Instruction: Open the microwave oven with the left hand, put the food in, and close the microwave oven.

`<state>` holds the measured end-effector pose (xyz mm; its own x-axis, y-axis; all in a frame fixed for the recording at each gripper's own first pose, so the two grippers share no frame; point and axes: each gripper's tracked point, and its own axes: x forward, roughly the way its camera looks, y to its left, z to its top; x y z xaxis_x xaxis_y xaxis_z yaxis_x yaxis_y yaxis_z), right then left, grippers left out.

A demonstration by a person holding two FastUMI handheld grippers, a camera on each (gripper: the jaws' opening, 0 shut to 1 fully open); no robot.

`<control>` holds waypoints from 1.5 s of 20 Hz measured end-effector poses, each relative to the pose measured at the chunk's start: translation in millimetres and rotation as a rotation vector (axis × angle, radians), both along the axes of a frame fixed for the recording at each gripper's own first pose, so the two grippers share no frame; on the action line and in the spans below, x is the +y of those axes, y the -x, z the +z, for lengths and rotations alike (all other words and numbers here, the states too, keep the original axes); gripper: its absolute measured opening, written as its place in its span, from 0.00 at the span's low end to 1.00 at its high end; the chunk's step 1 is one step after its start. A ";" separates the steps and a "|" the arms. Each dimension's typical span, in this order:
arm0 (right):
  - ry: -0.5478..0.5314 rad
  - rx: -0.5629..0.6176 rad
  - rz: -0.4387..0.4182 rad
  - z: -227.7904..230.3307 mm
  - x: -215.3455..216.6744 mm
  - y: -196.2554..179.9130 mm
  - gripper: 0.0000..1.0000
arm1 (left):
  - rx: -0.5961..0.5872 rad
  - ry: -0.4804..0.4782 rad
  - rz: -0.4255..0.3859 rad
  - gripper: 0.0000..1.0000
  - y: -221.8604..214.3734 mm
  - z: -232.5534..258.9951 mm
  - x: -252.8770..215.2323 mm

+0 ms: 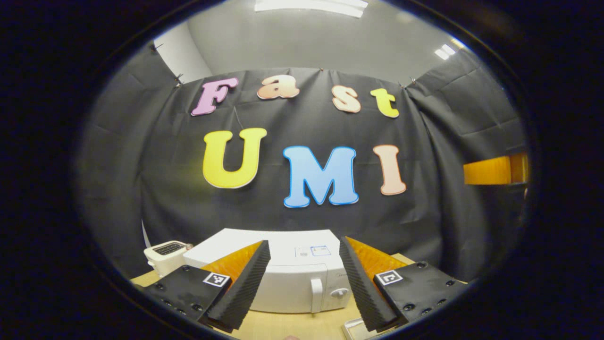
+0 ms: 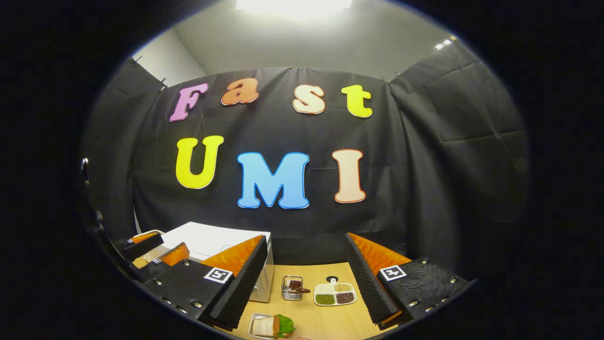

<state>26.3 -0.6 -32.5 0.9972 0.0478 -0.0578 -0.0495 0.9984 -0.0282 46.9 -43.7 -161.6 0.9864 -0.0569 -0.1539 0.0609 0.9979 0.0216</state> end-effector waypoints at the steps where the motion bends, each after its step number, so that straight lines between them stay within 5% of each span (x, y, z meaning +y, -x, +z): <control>1: 0.005 0.008 0.000 -3.2 -2.0 -2.0 0.98 | 0.017 -0.010 -0.002 0.96 -4.0 -13.2 -2.0; 9: 0.015 0.082 -0.012 -33.3 -25.2 -18.8 0.98 | 0.161 -0.046 0.036 0.97 -42.2 -122.5 -9.2; 15: 0.005 0.106 -0.027 -42.6 -38.7 -32.5 0.98 | 0.265 -0.057 0.027 0.88 -57.4 -183.4 -11.5; 22: 0.014 0.123 -0.026 -51.7 -41.2 -33.6 0.98 | 0.328 -0.019 -0.001 0.27 -59.8 -195.2 -22.7; 30: 0.001 0.109 -0.033 -45.3 -41.0 -25.5 0.98 | 0.402 -0.029 -0.047 0.09 -55.7 -199.6 -24.3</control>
<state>51.8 -41.6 -77.8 0.9861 0.0149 -0.1655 -0.0193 0.9995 -0.0253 102.6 -67.9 -361.2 0.8439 -0.0899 -0.5289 0.1154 0.9932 0.0153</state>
